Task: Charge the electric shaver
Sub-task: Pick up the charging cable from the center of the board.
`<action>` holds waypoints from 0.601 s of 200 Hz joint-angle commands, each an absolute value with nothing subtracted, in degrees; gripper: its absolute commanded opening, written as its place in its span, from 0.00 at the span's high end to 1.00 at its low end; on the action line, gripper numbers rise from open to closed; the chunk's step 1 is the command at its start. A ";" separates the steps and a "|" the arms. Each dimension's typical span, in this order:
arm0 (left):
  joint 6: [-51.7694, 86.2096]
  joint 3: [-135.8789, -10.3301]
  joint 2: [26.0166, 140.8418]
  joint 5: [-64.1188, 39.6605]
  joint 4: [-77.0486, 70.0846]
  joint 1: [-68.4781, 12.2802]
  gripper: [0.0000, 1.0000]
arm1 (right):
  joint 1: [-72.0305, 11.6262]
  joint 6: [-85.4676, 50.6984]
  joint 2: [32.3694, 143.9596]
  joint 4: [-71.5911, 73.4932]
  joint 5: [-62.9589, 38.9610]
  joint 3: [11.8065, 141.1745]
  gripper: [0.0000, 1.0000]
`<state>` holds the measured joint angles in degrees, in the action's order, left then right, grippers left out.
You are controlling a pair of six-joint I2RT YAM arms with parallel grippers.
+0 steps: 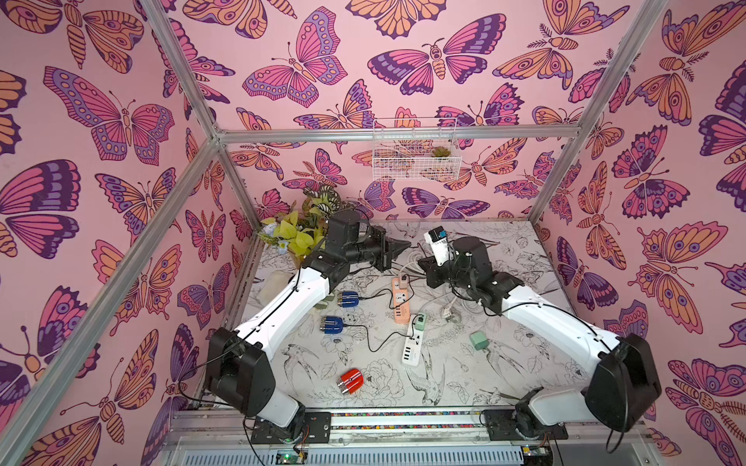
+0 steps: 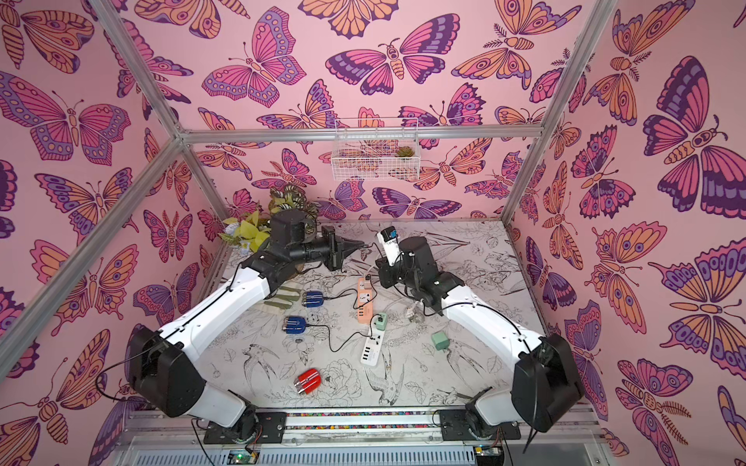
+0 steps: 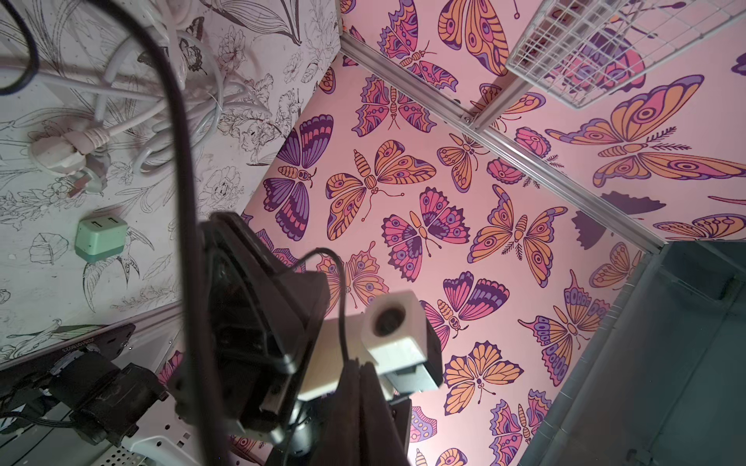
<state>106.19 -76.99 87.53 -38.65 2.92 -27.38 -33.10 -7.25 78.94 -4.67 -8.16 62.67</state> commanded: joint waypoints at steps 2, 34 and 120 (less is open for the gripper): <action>106.27 -75.03 85.92 -37.13 3.81 -26.17 0.97 | -33.46 -5.75 75.24 -8.39 -11.15 62.91 1.00; 103.65 -74.44 84.45 -35.18 6.63 -24.52 0.69 | -33.44 -4.77 72.65 -12.00 -13.23 62.16 1.00; 85.01 -77.55 79.32 -36.13 27.93 -27.05 0.50 | -32.96 -2.66 79.37 -21.24 -22.75 67.72 1.00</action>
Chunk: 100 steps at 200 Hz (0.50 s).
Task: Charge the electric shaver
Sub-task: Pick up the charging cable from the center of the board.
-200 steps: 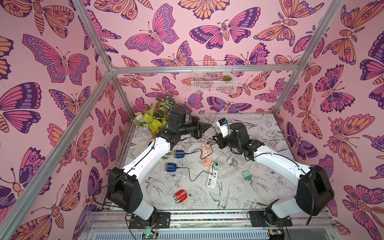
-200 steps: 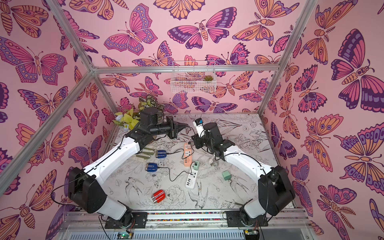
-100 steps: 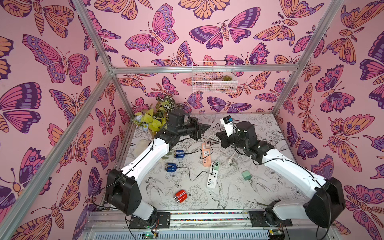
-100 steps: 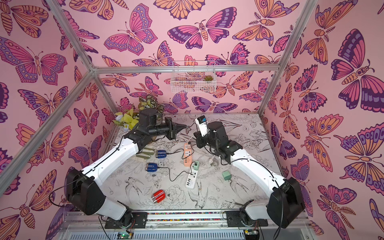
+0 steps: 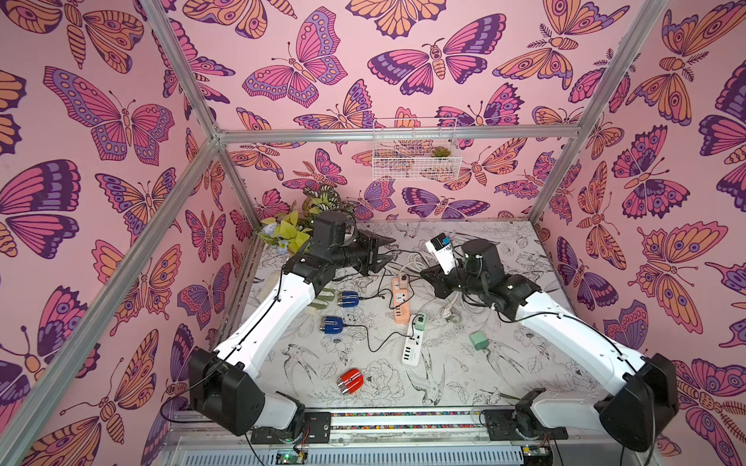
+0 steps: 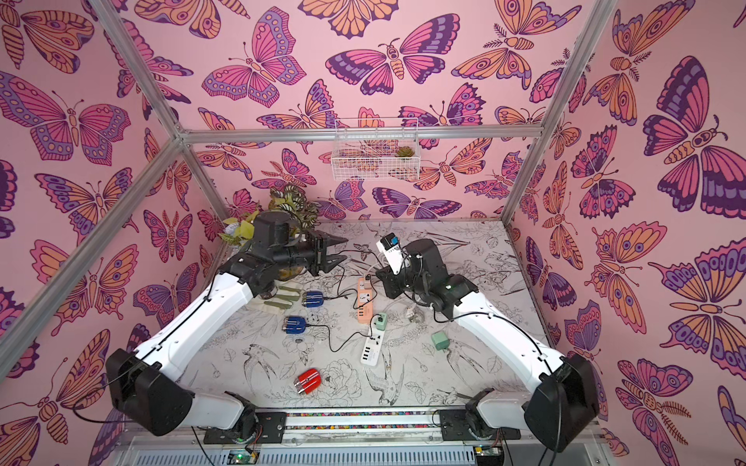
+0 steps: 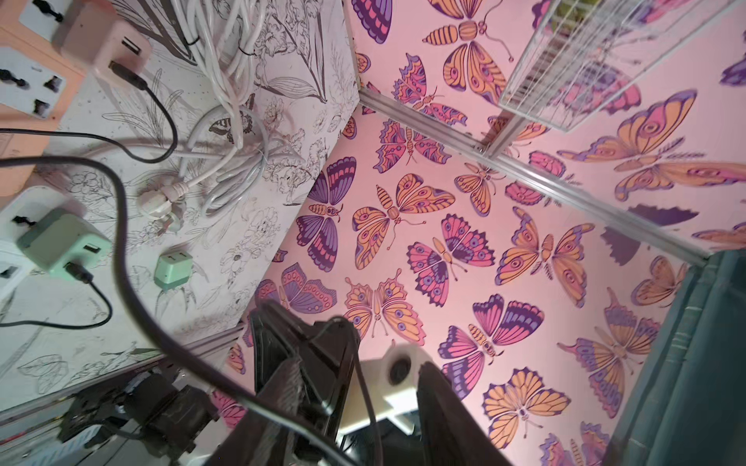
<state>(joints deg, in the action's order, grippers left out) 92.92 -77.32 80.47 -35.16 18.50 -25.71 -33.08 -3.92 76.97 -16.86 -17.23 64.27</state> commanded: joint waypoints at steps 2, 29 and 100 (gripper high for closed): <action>84.84 -77.48 79.24 -36.02 28.05 -27.13 0.50 | -32.96 -2.82 79.56 -21.42 -22.94 67.86 1.00; 82.93 -75.73 77.23 -31.93 31.95 -26.28 0.43 | -32.94 -4.23 80.42 -21.98 -23.38 68.56 1.00; 83.18 -77.24 80.50 -30.40 27.81 -29.22 0.65 | -33.36 -5.80 83.99 -24.11 -27.16 70.78 1.00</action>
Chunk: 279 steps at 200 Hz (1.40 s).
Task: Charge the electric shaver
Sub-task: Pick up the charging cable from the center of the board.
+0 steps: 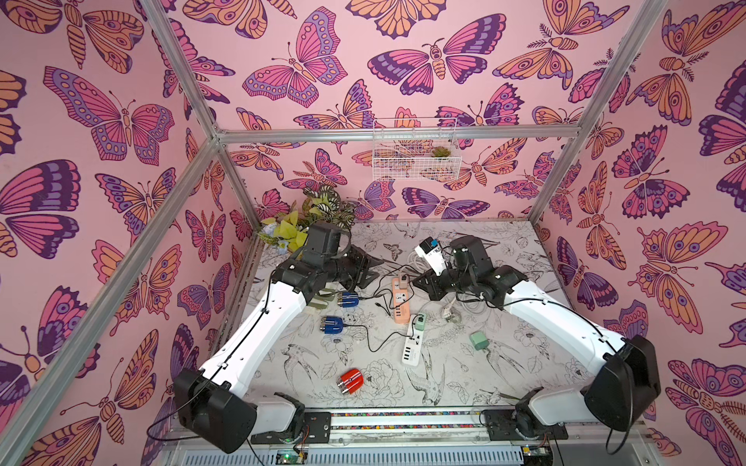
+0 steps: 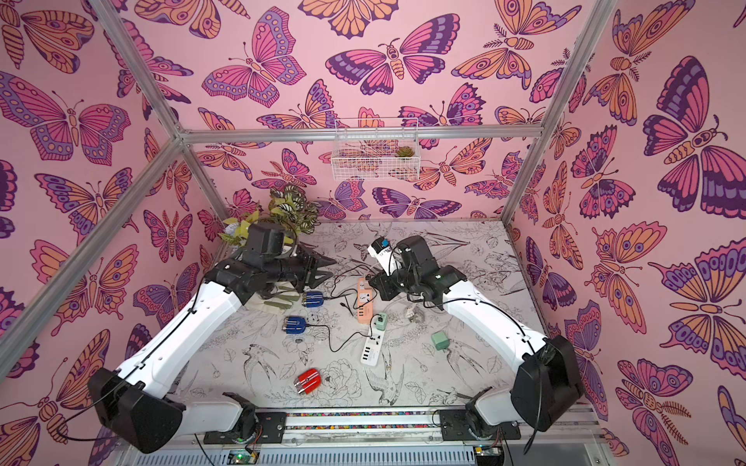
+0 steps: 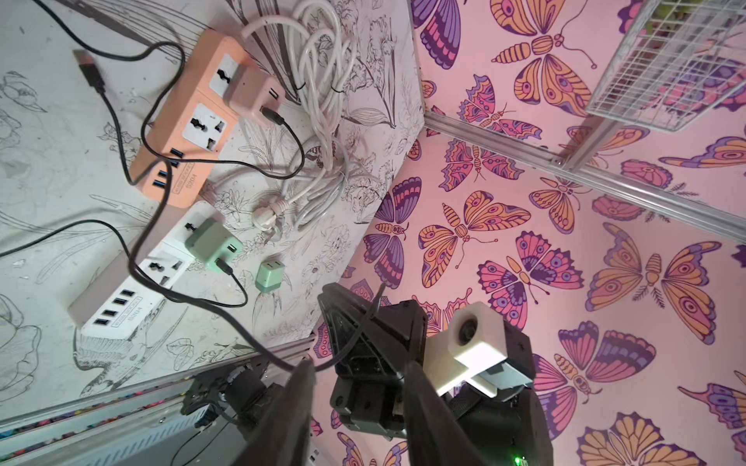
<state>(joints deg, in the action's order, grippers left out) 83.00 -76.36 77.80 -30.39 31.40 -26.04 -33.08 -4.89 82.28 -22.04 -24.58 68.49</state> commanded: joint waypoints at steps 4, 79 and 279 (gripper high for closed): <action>83.48 -77.32 80.95 -30.38 27.14 -29.68 0.65 | -33.35 -5.80 84.14 -24.25 -27.11 70.91 1.00; 79.49 -80.66 90.12 -31.95 25.35 -32.34 0.56 | -34.14 -5.95 84.16 -24.61 -28.61 71.32 1.00; 89.12 -76.48 89.39 -33.91 13.91 -28.54 1.00 | -25.05 -28.79 72.84 -14.01 -40.24 63.06 0.44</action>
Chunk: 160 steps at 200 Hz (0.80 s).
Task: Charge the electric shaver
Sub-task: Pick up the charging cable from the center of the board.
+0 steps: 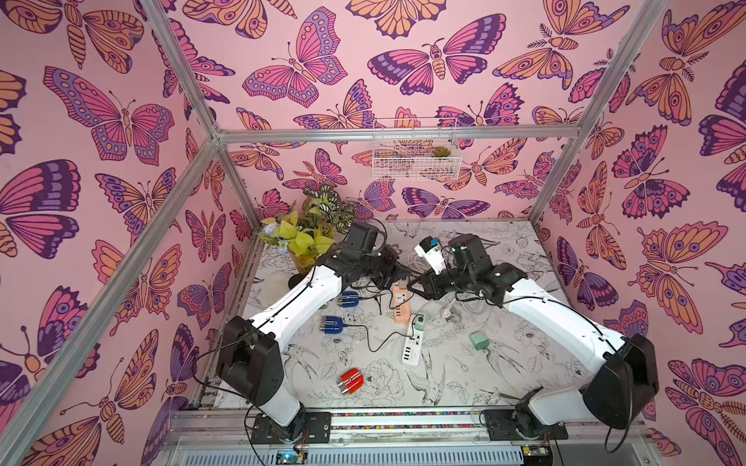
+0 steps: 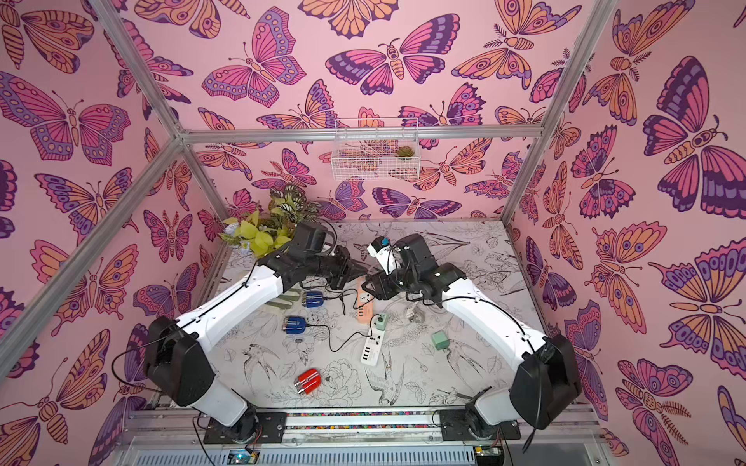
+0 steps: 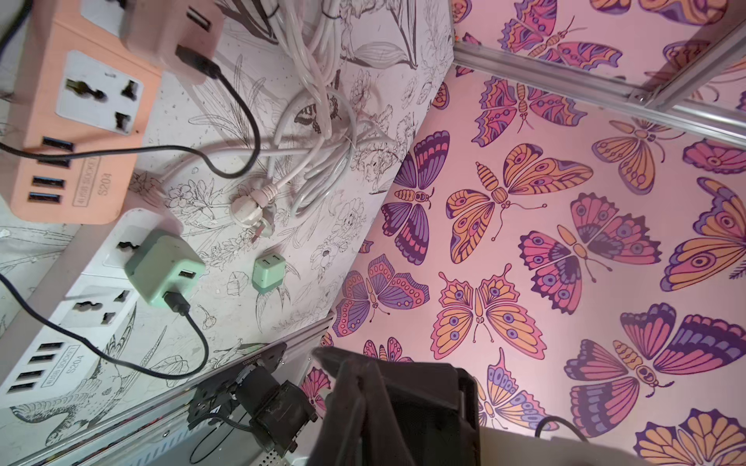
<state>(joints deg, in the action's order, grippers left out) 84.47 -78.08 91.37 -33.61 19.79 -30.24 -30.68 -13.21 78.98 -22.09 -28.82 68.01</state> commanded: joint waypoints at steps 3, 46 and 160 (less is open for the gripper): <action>89.36 -76.42 89.34 -34.00 13.38 -28.34 1.00 | -24.22 -31.22 72.10 -12.09 -41.32 62.03 0.44; 94.73 -73.25 88.47 -34.57 4.93 -26.42 1.00 | -16.79 -69.99 63.28 5.95 -37.31 50.30 0.44; 94.27 -57.80 85.66 -24.62 -27.28 -28.01 1.00 | -31.79 -124.82 70.21 19.53 -10.96 46.61 0.39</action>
<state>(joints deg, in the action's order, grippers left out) 94.17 -60.47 86.39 -27.83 -16.64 -27.11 -29.02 -113.36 67.70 13.30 -17.93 46.15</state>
